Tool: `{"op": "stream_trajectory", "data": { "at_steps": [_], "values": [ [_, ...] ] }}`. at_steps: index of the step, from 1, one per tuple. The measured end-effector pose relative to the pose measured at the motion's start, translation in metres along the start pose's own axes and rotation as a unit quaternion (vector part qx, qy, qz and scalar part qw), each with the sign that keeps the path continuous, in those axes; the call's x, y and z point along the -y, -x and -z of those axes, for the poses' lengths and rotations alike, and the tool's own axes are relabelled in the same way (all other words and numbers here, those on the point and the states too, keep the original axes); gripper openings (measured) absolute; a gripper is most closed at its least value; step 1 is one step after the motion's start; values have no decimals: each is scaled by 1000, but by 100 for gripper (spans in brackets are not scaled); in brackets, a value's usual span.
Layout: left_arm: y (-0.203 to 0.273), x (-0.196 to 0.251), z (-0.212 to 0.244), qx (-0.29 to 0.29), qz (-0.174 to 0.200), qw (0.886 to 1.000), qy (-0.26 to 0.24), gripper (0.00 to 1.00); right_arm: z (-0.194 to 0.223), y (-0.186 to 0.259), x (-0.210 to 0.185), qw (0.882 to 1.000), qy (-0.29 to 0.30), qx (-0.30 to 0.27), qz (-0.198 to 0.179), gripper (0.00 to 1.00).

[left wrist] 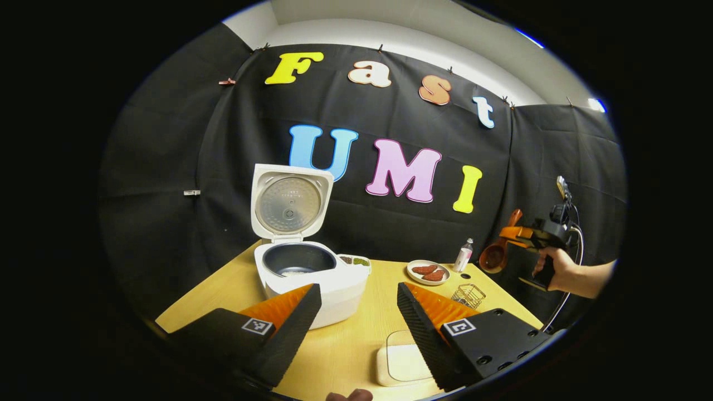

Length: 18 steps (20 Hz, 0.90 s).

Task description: Close the left gripper, press the button to open the rice cooker; take a wooden spoon from the chopstick holder with the right hand, scoop a spoonful of rice and pour it into the rice cooker, then put the wooden spoon back into the chopstick holder.

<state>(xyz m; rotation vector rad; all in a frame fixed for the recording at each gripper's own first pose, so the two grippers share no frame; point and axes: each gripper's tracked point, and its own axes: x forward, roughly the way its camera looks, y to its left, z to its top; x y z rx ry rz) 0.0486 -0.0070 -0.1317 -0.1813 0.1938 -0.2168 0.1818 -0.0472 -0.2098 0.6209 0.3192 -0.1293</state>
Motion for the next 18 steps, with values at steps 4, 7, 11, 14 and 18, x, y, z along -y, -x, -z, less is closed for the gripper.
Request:
{"op": "stream_trajectory", "data": {
  "at_steps": [4, 7, 11, 14, 18],
  "values": [
    [-4, 19, 8, -13, -17, 1000, 2, 95, 48, -25, 33, 999, 7, -38, 3, 7],
    [-3, 27, 16, -22, -30, 999, -6, 95, 78, -43, 49, 998, 3, -55, 4, 7],
    [5, 33, 31, -37, -50, 998, -10, 95, 113, -56, 62, 997, 15, -78, 1, 8],
    [10, 36, 39, -48, -58, 997, -14, 95, 131, -60, 67, 996, 16, -92, 5, 8],
    [13, 37, 38, -46, -61, 997, -15, 95, 145, -56, 64, 993, 17, -115, 2, 10]
  ]
}}
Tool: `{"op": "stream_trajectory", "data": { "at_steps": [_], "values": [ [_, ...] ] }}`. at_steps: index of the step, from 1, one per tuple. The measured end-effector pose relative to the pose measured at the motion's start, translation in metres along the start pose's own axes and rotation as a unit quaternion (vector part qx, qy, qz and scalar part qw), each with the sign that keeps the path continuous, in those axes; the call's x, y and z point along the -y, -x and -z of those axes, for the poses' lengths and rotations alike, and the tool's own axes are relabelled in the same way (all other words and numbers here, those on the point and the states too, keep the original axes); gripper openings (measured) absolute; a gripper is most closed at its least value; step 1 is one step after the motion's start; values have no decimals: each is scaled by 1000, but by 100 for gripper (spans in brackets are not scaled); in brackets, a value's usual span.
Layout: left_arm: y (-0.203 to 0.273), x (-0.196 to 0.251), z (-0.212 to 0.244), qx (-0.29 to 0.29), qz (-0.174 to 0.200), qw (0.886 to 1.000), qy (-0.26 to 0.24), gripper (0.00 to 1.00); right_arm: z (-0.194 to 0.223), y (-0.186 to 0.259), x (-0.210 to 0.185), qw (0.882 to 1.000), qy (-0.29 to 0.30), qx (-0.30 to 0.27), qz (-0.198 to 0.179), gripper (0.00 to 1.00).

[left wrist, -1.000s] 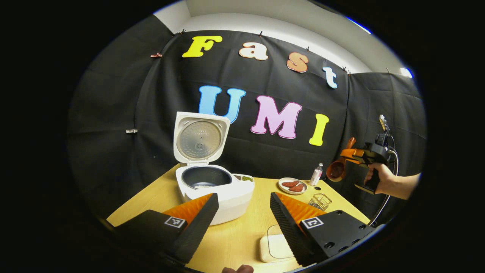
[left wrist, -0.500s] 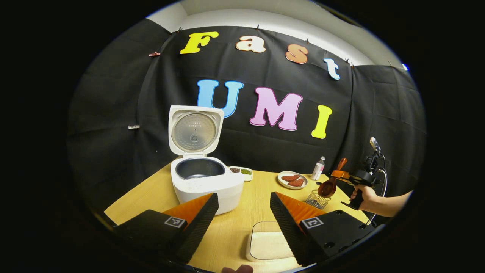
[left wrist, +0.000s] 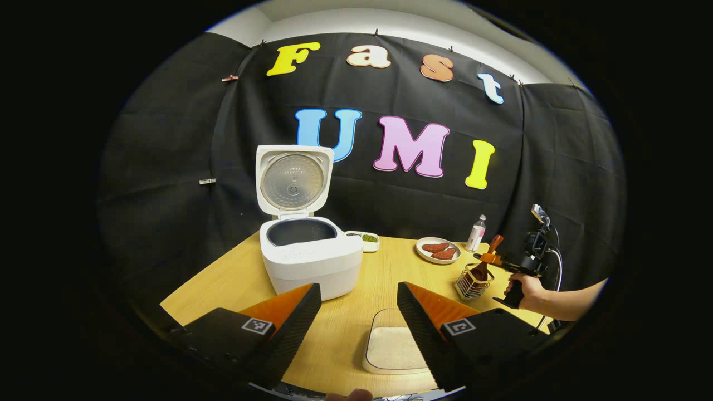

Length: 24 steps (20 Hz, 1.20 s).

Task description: Close the left gripper, press the button to open the rice cooker; take a wooden spoon from the chopstick holder with the right hand, scoop a spoonful of rice and pour it into the rice cooker, then put the wooden spoon back into the chopstick holder.

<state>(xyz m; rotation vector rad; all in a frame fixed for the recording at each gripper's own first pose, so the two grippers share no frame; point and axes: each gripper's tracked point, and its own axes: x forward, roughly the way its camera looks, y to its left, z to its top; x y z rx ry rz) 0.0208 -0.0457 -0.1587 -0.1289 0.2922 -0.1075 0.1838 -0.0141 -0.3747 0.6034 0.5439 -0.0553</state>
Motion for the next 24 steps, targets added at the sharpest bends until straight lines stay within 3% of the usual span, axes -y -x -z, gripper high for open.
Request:
{"op": "stream_trajectory", "data": {
  "at_steps": [1, 3, 7, 12, 17, 24],
  "values": [
    [0, 0, -1, 2, 0, 1000, 1, 95, -1, 0, 1, 1000, 1, 1, 2, 11],
    [1, 2, -5, 6, 2, 1000, 1, 95, -7, 6, 4, 1000, 9, 8, 13, 52],
    [3, 4, -18, 19, 8, 1000, -3, 95, -11, 20, 20, 998, 20, 2, 60, 99],
    [-3, -5, -49, 39, 13, 999, -2, 95, -19, 61, 7, 996, 43, -3, 80, 98],
    [-24, -41, -119, 100, -18, 995, -4, 95, -44, 124, -35, 996, 57, 22, 63, 98],
    [-70, -99, -247, 225, -73, 972, -4, 95, -69, 200, -95, 995, 81, 53, 34, 98]
  ]
}}
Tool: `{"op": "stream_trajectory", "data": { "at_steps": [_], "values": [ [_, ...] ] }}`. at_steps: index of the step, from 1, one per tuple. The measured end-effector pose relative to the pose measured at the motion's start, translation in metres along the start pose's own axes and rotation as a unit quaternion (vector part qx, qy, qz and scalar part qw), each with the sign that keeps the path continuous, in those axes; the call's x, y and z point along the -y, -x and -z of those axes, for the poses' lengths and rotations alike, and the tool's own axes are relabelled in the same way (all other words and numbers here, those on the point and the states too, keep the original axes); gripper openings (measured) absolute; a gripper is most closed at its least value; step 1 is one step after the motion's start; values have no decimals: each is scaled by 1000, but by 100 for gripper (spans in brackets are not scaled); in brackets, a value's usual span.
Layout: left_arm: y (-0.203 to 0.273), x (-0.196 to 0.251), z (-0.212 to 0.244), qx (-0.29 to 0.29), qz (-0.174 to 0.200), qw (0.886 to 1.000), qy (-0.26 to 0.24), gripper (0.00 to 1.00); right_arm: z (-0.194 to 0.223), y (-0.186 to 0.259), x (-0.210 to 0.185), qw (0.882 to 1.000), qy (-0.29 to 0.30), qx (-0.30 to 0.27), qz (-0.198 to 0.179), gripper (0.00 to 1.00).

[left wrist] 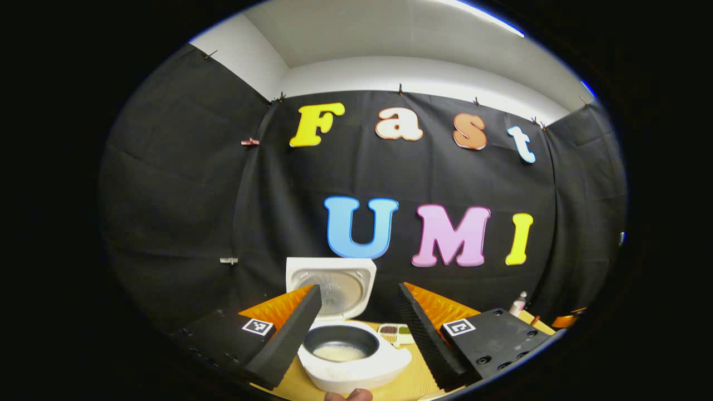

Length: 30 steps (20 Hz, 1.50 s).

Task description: Close the left gripper, press the button to open the rice cooker; take a wooden spoon from the chopstick holder with the right hand, scoop a spoonful of rice and pour it into the rice cooker, then put the wooden spoon back into the chopstick holder.

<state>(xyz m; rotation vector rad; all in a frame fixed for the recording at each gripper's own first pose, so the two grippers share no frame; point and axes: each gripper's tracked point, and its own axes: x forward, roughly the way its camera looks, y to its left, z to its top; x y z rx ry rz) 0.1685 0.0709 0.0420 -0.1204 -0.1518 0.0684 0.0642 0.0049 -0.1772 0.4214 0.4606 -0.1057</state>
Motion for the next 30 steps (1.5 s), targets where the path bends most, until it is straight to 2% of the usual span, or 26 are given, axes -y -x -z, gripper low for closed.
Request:
{"op": "stream_trajectory", "data": {
  "at_steps": [3, 7, 11, 16, 22, 24, 25, 26, 27, 30],
  "values": [
    [-49, -11, -18, 26, -10, 1000, 10, 93, -6, 24, -7, 1000, 29, 10, 2, 98],
    [-116, -29, -25, 34, -26, 999, -12, 94, -5, 52, -18, 998, 53, 16, 5, 98],
    [-177, -39, -17, 13, -37, 998, -42, 94, 1, 69, -34, 998, 65, 15, 9, 98],
    [-242, -54, 33, -55, -47, 994, -79, 94, 10, 84, -51, 997, 70, 13, 15, 98],
    [-286, -78, 74, -99, -68, 988, -101, 94, 25, 90, -62, 997, 76, 1, 18, 99],
    [-293, -87, 88, -125, -74, 985, -94, 93, 29, 91, -64, 997, 73, -4, 18, 99],
    [-293, -89, 96, -138, -75, 985, -77, 97, 29, 93, -65, 997, 73, -5, 20, 98],
    [-288, -90, 99, -142, -78, 985, -53, 95, 29, 93, -65, 997, 72, -6, 21, 99],
    [-286, -88, 98, -139, -77, 987, -40, 98, 30, 92, -65, 997, 72, -6, 20, 99],
    [-266, -74, 99, -144, -72, 985, -63, 99, 33, 90, -66, 997, 68, -15, 17, 98]
  ]
}}
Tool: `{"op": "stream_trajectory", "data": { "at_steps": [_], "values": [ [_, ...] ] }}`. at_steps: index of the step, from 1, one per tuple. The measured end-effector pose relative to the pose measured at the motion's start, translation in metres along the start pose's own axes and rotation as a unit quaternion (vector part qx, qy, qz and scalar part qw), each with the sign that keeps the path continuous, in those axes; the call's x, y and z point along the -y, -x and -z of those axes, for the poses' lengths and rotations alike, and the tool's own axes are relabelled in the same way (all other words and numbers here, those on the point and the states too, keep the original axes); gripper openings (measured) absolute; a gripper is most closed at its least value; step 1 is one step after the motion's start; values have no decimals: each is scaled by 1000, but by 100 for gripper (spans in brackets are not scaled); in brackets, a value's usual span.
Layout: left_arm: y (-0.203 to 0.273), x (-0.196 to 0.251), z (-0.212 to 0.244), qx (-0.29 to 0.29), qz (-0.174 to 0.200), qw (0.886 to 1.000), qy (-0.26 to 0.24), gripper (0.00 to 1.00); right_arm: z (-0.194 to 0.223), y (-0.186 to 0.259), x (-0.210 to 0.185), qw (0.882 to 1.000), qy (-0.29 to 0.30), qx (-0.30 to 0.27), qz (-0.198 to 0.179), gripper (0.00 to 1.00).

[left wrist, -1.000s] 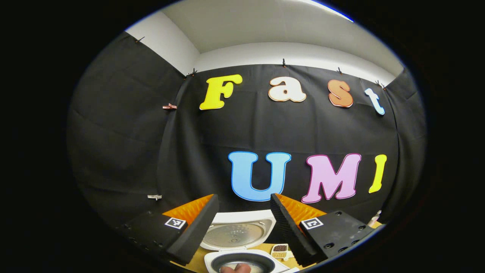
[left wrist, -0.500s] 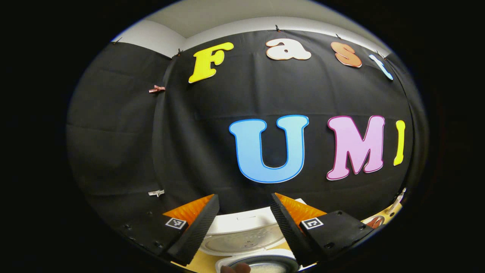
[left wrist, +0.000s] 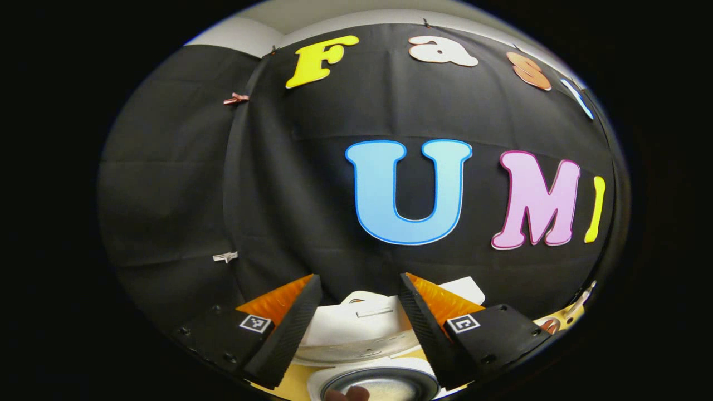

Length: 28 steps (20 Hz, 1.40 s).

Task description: Close the left gripper, press the button to open the rice cooker; take a wooden spoon from the chopstick holder with the right hand, scoop a spoonful of rice and pour it into the rice cooker, then put the wooden spoon back into the chopstick holder.

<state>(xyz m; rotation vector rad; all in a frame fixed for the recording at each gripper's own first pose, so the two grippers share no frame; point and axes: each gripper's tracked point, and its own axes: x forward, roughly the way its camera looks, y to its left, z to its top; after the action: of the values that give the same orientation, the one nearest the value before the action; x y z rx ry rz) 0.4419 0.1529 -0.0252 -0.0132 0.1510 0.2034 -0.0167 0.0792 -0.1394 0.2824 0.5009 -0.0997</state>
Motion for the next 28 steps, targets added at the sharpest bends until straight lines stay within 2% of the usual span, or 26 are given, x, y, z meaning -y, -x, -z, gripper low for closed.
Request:
{"op": "stream_trajectory", "data": {
  "at_steps": [3, 8, 16, 19, 22, 28],
  "values": [
    [31, 7, 12, -4, 9, 1000, 13, 99, 3, -4, -3, 1000, -5, -6, -9, 98],
    [86, 25, 46, -22, 18, 1000, 5, 99, 4, -9, -15, 1000, -3, -10, -29, 98],
    [148, 52, 135, -125, 27, 991, 30, 100, 11, -10, -28, 998, 4, -19, -59, 98],
    [155, 58, 156, -150, 30, 988, 22, 100, 15, -10, -25, 998, 1, -23, -61, 98],
    [161, 63, 186, -195, 34, 980, 26, 100, 20, -9, -18, 998, -3, -28, -59, 98],
    [150, 72, 230, -251, 27, 968, 6, 100, 25, -7, -6, 998, -11, -33, -53, 99]
  ]
}}
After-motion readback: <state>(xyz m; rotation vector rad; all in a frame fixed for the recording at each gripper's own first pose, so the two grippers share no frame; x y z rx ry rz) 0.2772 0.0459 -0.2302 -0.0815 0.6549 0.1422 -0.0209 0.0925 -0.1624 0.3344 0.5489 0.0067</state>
